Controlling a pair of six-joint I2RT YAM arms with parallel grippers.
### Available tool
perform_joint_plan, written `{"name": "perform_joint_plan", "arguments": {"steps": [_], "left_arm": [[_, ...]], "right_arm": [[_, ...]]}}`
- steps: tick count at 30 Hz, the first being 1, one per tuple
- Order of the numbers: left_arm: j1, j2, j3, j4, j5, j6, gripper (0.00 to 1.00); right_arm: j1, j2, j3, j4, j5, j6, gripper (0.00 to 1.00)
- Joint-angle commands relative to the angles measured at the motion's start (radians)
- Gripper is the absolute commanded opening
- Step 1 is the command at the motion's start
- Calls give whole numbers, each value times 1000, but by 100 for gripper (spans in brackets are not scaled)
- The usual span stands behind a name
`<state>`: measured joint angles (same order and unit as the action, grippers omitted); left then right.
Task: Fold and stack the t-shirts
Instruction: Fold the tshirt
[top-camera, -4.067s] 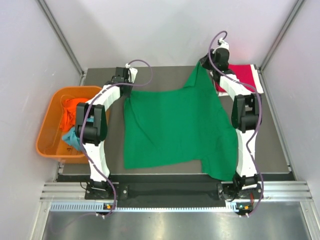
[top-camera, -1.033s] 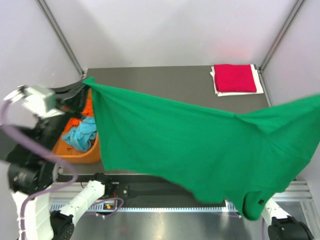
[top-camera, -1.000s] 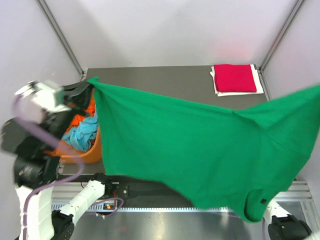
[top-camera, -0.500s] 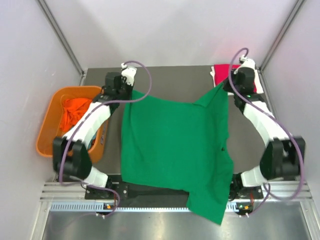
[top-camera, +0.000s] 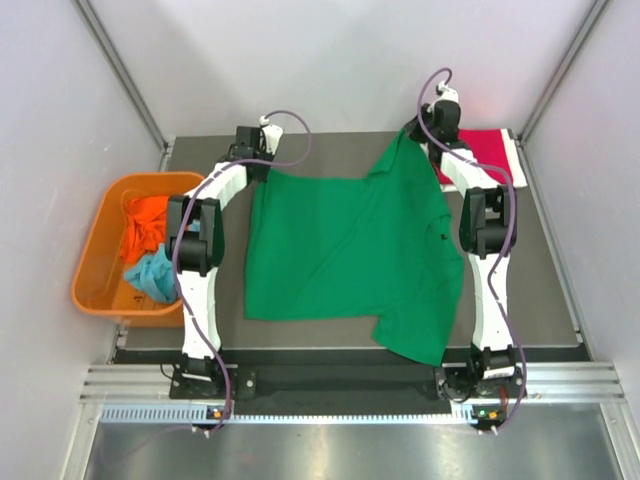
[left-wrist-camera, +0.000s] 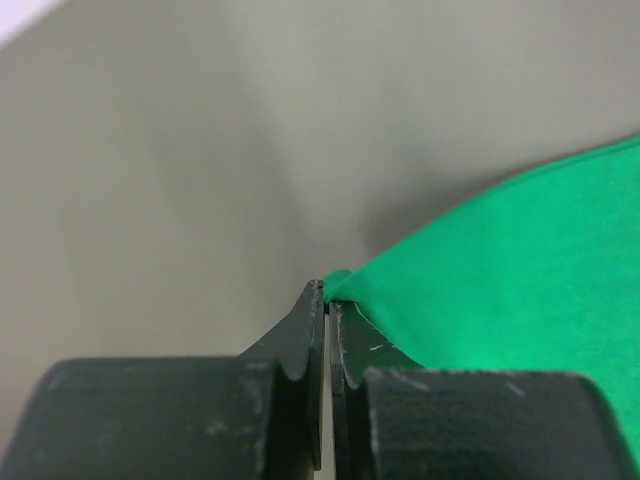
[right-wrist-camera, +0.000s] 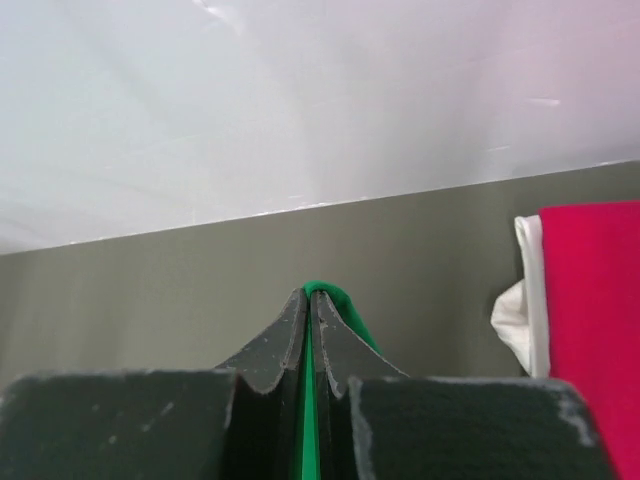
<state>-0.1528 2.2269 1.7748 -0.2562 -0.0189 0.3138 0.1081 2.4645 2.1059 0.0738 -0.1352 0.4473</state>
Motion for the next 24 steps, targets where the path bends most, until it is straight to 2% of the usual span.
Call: {"name": "perform_joint_plan", "arguments": {"steps": [1, 4, 8, 13, 19, 24], "left_arm": [[12, 22, 90, 5, -19, 48, 0], [13, 22, 84, -3, -36, 73, 0], [13, -24, 29, 0, -46, 120, 0], [15, -61, -5, -14, -52, 142, 0], [12, -78, -8, -80, -42, 153, 0], [10, -157, -89, -72, -47, 162, 0]], "right_arm": [[-8, 16, 91, 37, -40, 45, 0], [-15, -7, 69, 14, -37, 71, 0], [-27, -114, -65, -5, -27, 116, 0], [-33, -258, -158, -143, -11, 131, 0], [-64, -413, -351, -235, -4, 152, 0], [-100, -532, -526, -261, -9, 174, 0]]}}
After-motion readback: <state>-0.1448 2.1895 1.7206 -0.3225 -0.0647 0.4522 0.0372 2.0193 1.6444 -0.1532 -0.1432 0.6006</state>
